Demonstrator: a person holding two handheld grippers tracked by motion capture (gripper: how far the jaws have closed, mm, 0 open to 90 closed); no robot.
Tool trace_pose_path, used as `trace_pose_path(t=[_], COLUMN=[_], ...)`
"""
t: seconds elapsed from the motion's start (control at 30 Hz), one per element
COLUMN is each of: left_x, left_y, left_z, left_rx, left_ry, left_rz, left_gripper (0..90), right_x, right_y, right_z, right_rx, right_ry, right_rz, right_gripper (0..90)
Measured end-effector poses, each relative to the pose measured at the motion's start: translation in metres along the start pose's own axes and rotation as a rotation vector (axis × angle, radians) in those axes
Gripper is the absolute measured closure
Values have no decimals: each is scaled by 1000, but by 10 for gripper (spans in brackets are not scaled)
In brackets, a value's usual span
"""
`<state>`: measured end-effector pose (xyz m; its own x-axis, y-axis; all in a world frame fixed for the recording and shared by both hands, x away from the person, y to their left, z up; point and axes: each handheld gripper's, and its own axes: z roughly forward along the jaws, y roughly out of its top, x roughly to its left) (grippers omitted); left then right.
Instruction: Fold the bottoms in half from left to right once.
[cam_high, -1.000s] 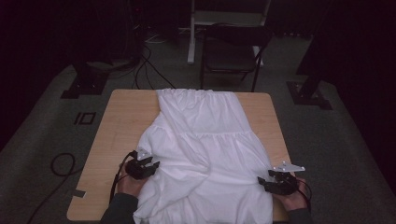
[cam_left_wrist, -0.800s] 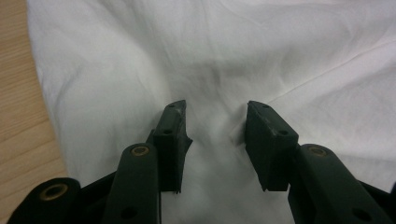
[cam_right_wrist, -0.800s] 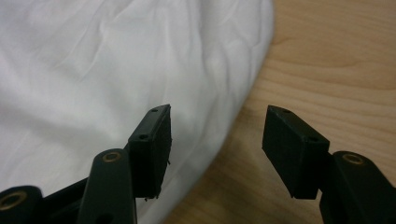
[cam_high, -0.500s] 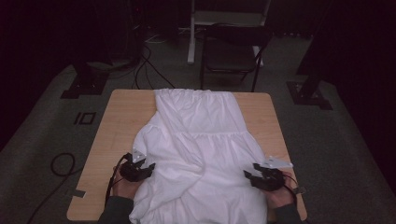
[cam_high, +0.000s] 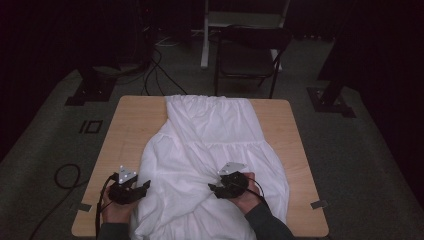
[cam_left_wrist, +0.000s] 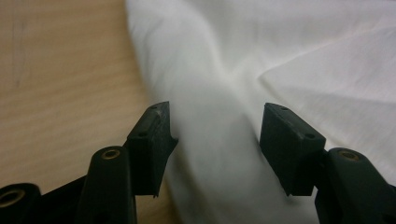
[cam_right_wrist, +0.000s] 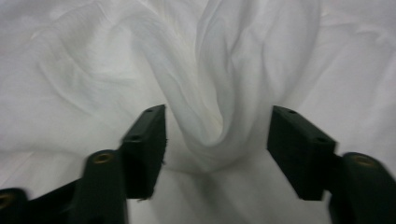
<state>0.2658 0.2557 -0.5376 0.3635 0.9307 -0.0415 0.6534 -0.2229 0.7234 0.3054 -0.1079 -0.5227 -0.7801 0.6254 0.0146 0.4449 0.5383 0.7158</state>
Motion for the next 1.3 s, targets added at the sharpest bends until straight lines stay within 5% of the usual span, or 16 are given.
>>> trace_pose_path(t=[0.07,0.13,0.17,0.2,0.27,0.3,0.43,0.57,0.67,0.7,0.73,0.9,0.97,1.03,1.17,1.3], left_x=[3,10,10,10,10,10,6,-1,-7,-7,-10,-16,-21,-26,-32,-40], left_y=[-2,-3,-3,-2,-2,-2,-1,1,2,2,2,4,7,10,13,17], left_z=[0,-1,-1,-2,-2,-1,1,3,5,5,7,13,16,19,24,31], left_rx=[-5,-24,-24,-31,-31,-36,-37,-34,-24,-24,-10,10,13,15,20,25], left_ry=[-13,-41,-41,-41,-41,-49,-60,-68,-69,-69,-62,-66,-70,-76,-83,-104], left_rz=[-24,-70,-70,-74,-74,-73,-63,-35,-12,-12,5,30,41,55,70,91], left_gripper=[424,422,421,419,418,416,412,408,406,406,406,403,403,401,400,400], right_x=[-3,-5,-5,-7,-7,-7,-6,-16,-26,-26,-41,-79,-90,-93,-81,-63], right_y=[-1,-1,-1,1,4,13,26,41,36,36,18,-48,-72,-86,-80,-52], right_z=[12,21,21,19,15,4,-20,-81,-125,-125,-151,-142,-127,-119,-120,-101], right_rx=[51,90,90,66,46,1,-86,-259,-387,-387,-438,-193,-73,-21,-115,-107], right_ry=[29,10,10,48,60,62,45,21,11,11,-16,-99,-129,-197,-148,-95], right_rz=[13,5,5,2,3,-13,-51,-48,-12,-12,1,90,138,165,149,74], right_gripper=[347,542,542,771,771,856,861,861,859,859,845,751,647,534,409,378])
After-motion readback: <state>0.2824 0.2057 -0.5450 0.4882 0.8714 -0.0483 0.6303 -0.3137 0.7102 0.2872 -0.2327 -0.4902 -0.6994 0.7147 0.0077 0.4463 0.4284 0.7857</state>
